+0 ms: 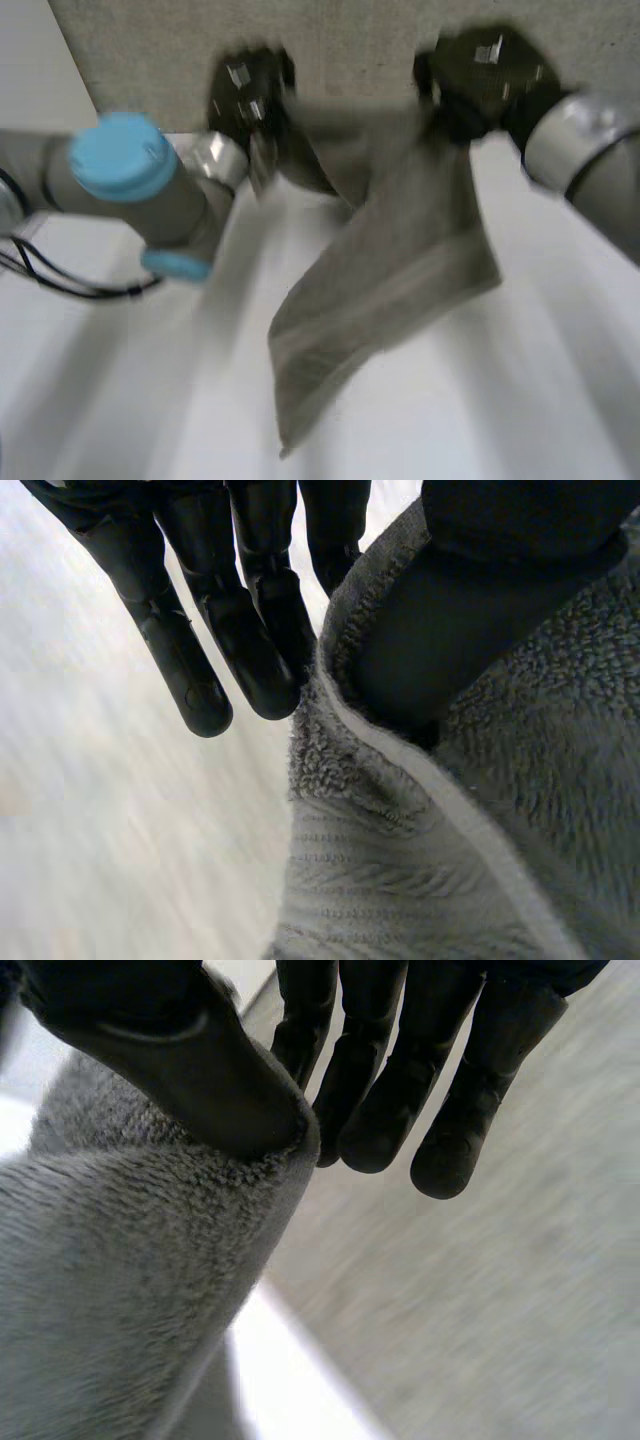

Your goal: Fold the towel.

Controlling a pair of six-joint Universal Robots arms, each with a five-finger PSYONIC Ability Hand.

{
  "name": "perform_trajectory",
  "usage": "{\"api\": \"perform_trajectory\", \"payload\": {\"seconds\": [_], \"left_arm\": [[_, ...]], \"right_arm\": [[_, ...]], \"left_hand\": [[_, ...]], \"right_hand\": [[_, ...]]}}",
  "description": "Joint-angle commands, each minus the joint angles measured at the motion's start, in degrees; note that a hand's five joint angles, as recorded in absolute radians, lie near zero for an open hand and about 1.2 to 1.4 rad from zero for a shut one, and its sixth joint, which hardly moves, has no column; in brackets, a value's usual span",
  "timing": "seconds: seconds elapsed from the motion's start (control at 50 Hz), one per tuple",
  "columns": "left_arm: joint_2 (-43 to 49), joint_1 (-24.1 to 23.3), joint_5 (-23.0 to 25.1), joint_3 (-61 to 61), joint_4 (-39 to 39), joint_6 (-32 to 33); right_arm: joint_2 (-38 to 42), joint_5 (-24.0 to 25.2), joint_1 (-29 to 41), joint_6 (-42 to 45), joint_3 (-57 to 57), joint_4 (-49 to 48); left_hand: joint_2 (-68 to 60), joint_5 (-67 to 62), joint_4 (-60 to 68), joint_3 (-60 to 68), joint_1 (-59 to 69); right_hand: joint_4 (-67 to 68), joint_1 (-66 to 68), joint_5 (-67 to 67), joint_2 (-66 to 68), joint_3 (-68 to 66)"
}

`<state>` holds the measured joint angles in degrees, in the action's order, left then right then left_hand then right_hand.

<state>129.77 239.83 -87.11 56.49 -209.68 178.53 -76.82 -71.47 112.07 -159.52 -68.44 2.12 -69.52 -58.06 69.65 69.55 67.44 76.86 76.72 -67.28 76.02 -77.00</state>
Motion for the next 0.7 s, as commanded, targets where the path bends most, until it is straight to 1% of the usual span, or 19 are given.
{"api": "perform_trajectory", "payload": {"seconds": [0.02,0.04,0.08,0.14,0.16,0.2,0.24,0.26,0.28,0.3,0.34,0.36,0.4,0.42,0.46,0.54,0.62,0.66,0.7], "left_arm": [[-6.44,2.04,-4.81,-11.39,-7.67,0.68],[-6.46,2.04,-4.82,-11.40,-7.68,0.68],[-9.34,2.30,-4.91,-11.14,-8.38,0.60],[-11.37,2.30,-4.64,-7.56,-7.16,0.77],[-11.38,2.30,-4.64,-7.53,-7.15,0.77],[-13.48,3.00,-3.77,1.29,-4.88,1.03],[-14.27,3.44,-3.24,6.21,-4.08,1.21],[-14.28,3.45,-3.24,6.26,-4.07,1.21],[-14.72,4.14,-2.37,11.31,-3.38,1.38],[-14.98,5.02,-1.40,16.58,-2.94,1.56],[-15.16,6.07,-0.35,21.86,-2.58,1.56],[-15.25,7.13,0.79,27.04,-2.23,1.56],[-15.33,7.75,2.11,31.71,-1.97,1.56],[-15.33,7.75,2.12,31.75,-1.97,1.56],[-15.07,8.28,4.92,39.80,-0.92,1.74],[-14.90,8.37,6.87,45.99,0.67,3.14],[-15.42,8.37,7.40,50.64,5.40,8.40],[-15.95,8.46,7.40,51.53,7.00,10.61],[-17.18,8.72,7.40,52.32,9.19,14.55]], "right_arm": [[5.28,-6.12,-0.27,-1.41,14.20,-24.66],[5.28,-6.13,-0.27,-1.41,14.21,-24.71],[5.28,-6.92,-0.18,-1.67,12.98,-31.37],[5.28,-7.01,0.17,-1.15,11.75,-30.78],[5.10,-7.10,0.87,-0.80,9.57,-28.17],[4.84,-6.93,1.75,-0.44,7.44,-24.27],[5.01,-6.57,4.03,1.39,2.98,-15.70],[5.02,-6.57,4.04,1.40,2.96,-15.66],[5.45,-6.49,5.26,2.97,0.52,-11.48],[5.45,-6.49,5.27,2.99,0.50,-11.44],[6.15,-6.57,6.14,7.18,-5.97,-3.31],[6.16,-6.57,6.15,7.20,-6.01,-3.27],[8.52,-6.66,5.97,11.32,-12.57,3.56],[8.53,-6.66,5.97,11.33,-12.60,3.59],[10.63,-6.84,5.80,13.52,-18.63,8.14],[11.08,-6.23,5.53,13.62,-23.91,8.78],[9.68,-4.82,4.83,13.36,-29.02,5.01],[8.63,-4.38,4.48,13.18,-30.08,3.78],[7.48,-4.11,4.13,12.65,-31.06,2.71]], "left_hand": [[-10.48,-11.94,10.35,10.45,12.56],[-10.48,-11.94,10.35,10.45,12.56],[-10.48,-11.94,10.35,10.45,12.56],[-10.48,-11.94,10.35,10.45,12.56],[-10.48,-11.94,10.35,10.45,12.56],[-10.48,-11.94,10.35,10.45,12.56],[-10.48,-11.94,10.35,10.45,12.56],[-10.48,-11.94,10.35,10.45,12.56],[-10.48,-11.94,10.35,10.45,12.56],[-10.48,-11.94,10.35,10.45,12.56],[-10.48,-11.94,10.35,10.45,12.56],[-10.48,-11.94,10.35,10.45,12.56],[-10.48,-11.94,10.35,10.45,12.56],[-10.48,-11.94,10.35,10.45,12.56],[-10.48,-11.94,10.35,10.45,12.56],[-10.48,-11.94,10.35,10.45,12.56],[-10.48,-11.94,10.35,10.45,12.56],[-6.46,-7.93,6.34,6.44,8.54],[15.10,13.64,-15.23,-15.13,-13.03]], "right_hand": [[3.14,3.28,-2.72,3.98,-3.00],[3.14,3.28,-2.72,3.98,-3.00],[3.14,3.28,-2.72,3.98,-3.00],[3.14,3.28,-2.72,3.98,-3.00],[3.14,3.28,-2.72,3.98,-3.00],[3.14,3.28,-2.72,3.98,-3.00],[3.14,3.28,-2.72,3.98,-3.00],[3.14,3.28,-2.72,3.98,-3.00],[3.14,3.28,-2.72,3.98,-3.00],[3.14,3.28,-2.72,3.98,-3.00],[3.14,3.28,-2.72,3.98,-3.00],[3.14,3.28,-2.72,3.98,-3.00],[3.14,3.28,-2.72,3.98,-3.00],[3.14,3.28,-2.72,3.98,-3.00],[3.14,3.28,-2.72,3.98,-3.00],[3.14,3.28,-2.72,3.98,-3.00],[3.14,3.28,-2.72,3.98,-3.00],[3.14,3.28,-2.72,3.98,-3.00],[3.14,3.28,-2.72,3.98,-3.00]]}}
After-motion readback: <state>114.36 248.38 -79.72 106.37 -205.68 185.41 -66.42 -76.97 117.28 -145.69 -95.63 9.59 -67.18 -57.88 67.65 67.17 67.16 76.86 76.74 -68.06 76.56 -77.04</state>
